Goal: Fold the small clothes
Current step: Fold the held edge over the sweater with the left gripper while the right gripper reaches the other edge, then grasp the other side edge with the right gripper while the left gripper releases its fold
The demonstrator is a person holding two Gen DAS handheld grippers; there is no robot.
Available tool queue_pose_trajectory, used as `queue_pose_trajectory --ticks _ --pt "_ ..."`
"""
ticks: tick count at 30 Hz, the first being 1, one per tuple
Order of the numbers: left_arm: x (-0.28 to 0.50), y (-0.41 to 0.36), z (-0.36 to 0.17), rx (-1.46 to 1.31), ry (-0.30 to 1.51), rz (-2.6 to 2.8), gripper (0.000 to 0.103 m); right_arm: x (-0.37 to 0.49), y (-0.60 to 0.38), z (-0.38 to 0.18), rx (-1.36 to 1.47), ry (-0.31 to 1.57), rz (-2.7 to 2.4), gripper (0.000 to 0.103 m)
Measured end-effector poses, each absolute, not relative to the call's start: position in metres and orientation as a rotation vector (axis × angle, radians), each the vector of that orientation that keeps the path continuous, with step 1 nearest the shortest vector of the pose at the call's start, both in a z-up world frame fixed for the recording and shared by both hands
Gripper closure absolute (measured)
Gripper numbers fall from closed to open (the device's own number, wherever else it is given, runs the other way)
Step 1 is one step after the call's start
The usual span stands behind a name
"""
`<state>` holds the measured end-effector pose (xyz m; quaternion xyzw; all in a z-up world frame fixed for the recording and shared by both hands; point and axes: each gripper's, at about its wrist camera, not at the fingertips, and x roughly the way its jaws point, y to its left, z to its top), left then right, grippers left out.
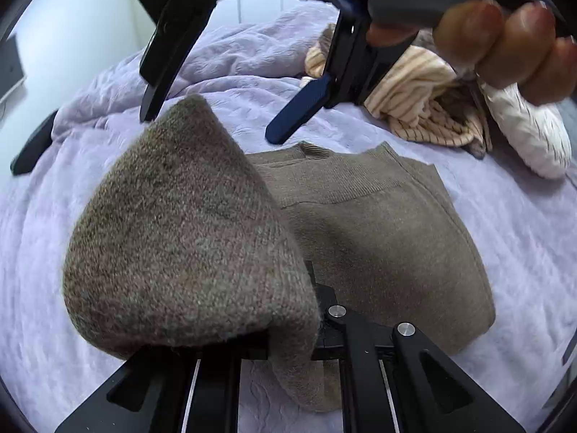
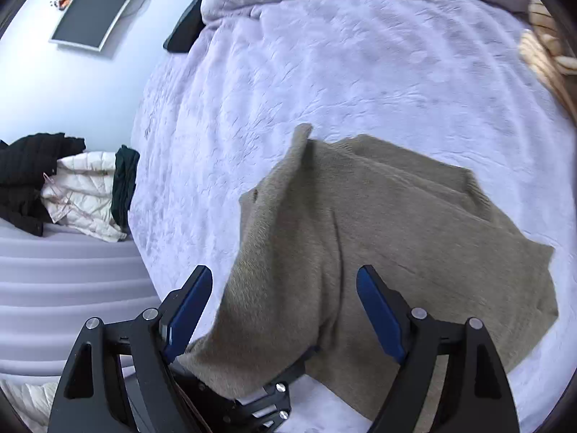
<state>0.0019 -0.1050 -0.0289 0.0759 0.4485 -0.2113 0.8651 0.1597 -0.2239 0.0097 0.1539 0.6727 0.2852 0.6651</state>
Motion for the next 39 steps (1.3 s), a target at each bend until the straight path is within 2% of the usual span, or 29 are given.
queue_pose_trajectory --ticks 8,11,13,14,15,17,20,22,26,31,34,37,39 --pt "0.013 -0.01 -0.046 -0.324 1.103 -0.31 0.091 0.139 -0.225 -0.025 0.464 1.521 0.588 0.018" --pt "0.01 0.031 -0.068 -0.508 1.169 -0.253 0.091 0.109 -0.23 -0.044 0.489 1.543 0.537 0.022" --pt "0.008 0.044 -0.079 -0.585 1.19 -0.234 0.091 0.079 -0.233 -0.063 0.51 1.572 0.492 0.027" --pt "0.008 0.048 -0.083 -0.614 1.193 -0.236 0.091 0.067 -0.234 -0.07 0.516 1.584 0.476 0.033" --pt "0.008 0.048 -0.086 -0.622 1.194 -0.239 0.091 0.05 -0.236 -0.08 0.522 1.595 0.448 0.045" --pt "0.011 0.049 -0.09 -0.632 1.195 -0.234 0.091 0.023 -0.239 -0.098 0.531 1.611 0.4 0.058" --pt "0.017 0.052 -0.095 -0.673 1.19 -0.191 0.091 -0.007 -0.237 -0.119 0.506 1.623 0.345 0.074" --pt "0.021 0.051 -0.088 -0.622 1.171 -0.153 0.091 -0.02 -0.238 -0.132 0.562 1.612 0.324 0.075" --pt "0.023 0.017 -0.046 -0.312 1.058 -0.178 0.091 -0.029 -0.243 -0.142 0.597 1.569 0.325 0.084" --pt "0.0 -0.088 -0.001 0.143 0.845 -0.432 0.091 -0.039 -0.259 -0.144 0.705 1.508 0.357 0.086" --pt "-0.006 -0.137 -0.009 0.27 0.815 -0.571 0.091 -0.056 -0.298 -0.136 0.853 1.45 0.337 0.085" --pt "0.0 -0.166 -0.033 0.312 0.866 -0.628 0.091 -0.07 -0.357 -0.12 0.897 1.397 0.229 0.085" --pt "0.003 -0.177 -0.048 0.343 0.896 -0.645 0.091 -0.07 -0.387 -0.105 0.874 1.375 0.18 0.079"
